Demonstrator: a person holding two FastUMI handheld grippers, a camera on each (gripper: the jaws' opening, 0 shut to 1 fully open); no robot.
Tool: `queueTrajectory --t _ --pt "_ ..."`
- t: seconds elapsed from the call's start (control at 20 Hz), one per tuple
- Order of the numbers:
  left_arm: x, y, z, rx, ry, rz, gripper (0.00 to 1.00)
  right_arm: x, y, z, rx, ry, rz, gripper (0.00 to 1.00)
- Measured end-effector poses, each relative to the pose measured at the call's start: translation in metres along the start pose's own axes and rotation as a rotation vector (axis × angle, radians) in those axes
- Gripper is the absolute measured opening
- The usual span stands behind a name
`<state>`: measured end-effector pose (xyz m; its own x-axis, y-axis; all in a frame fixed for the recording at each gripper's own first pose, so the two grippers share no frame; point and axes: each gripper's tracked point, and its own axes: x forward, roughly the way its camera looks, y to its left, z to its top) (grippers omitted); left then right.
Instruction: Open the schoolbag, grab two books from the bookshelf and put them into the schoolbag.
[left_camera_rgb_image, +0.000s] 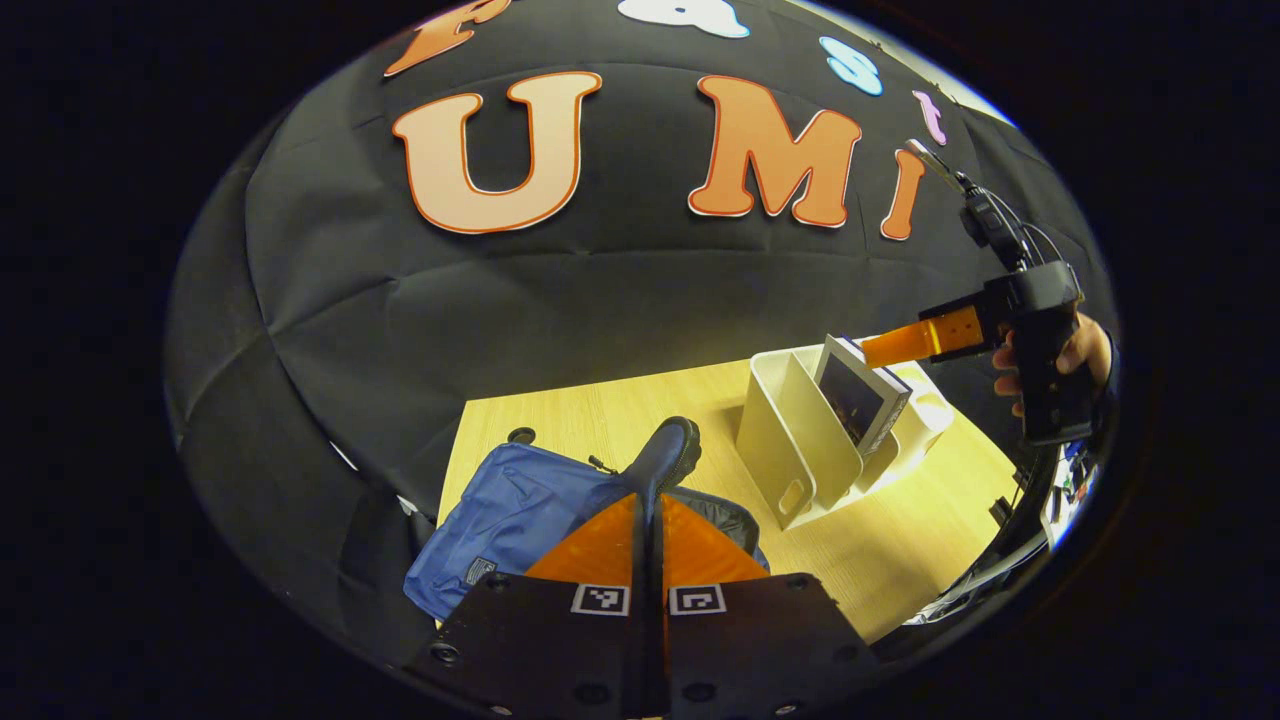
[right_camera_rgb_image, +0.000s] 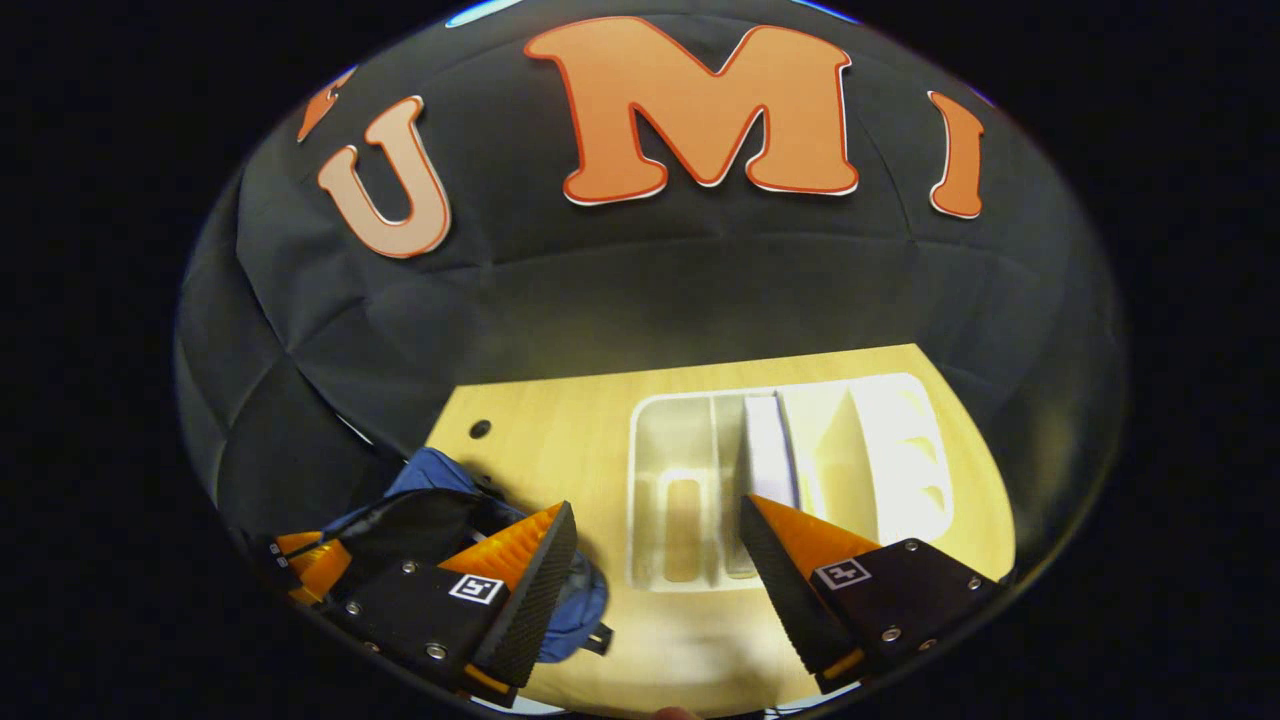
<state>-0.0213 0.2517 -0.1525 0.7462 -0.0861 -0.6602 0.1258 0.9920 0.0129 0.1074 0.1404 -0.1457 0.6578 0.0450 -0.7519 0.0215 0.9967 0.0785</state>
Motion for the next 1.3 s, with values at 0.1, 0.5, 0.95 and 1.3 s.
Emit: queueTrajectory --t 0.1,0.5,0.95,1.3 --pt "0.002 -0.001 -0.002 -0.006 0.000 -0.001 0.00 0.003 -0.022 0.004 -0.043 0.042 -0.053 0.97" --pt "0.008 -0.003 -0.009 -0.024 0.016 -0.001 0.01 0.063 -0.059 -0.021 -0.137 0.293 -0.125 0.93" --pt "0.011 -0.005 -0.016 -0.041 0.029 -0.001 0.01 0.090 -0.055 -0.034 -0.019 0.453 -0.131 0.31" --pt "0.015 -0.007 -0.016 -0.046 0.032 -0.008 0.01 0.067 -0.061 -0.019 0.071 0.436 -0.055 0.22"
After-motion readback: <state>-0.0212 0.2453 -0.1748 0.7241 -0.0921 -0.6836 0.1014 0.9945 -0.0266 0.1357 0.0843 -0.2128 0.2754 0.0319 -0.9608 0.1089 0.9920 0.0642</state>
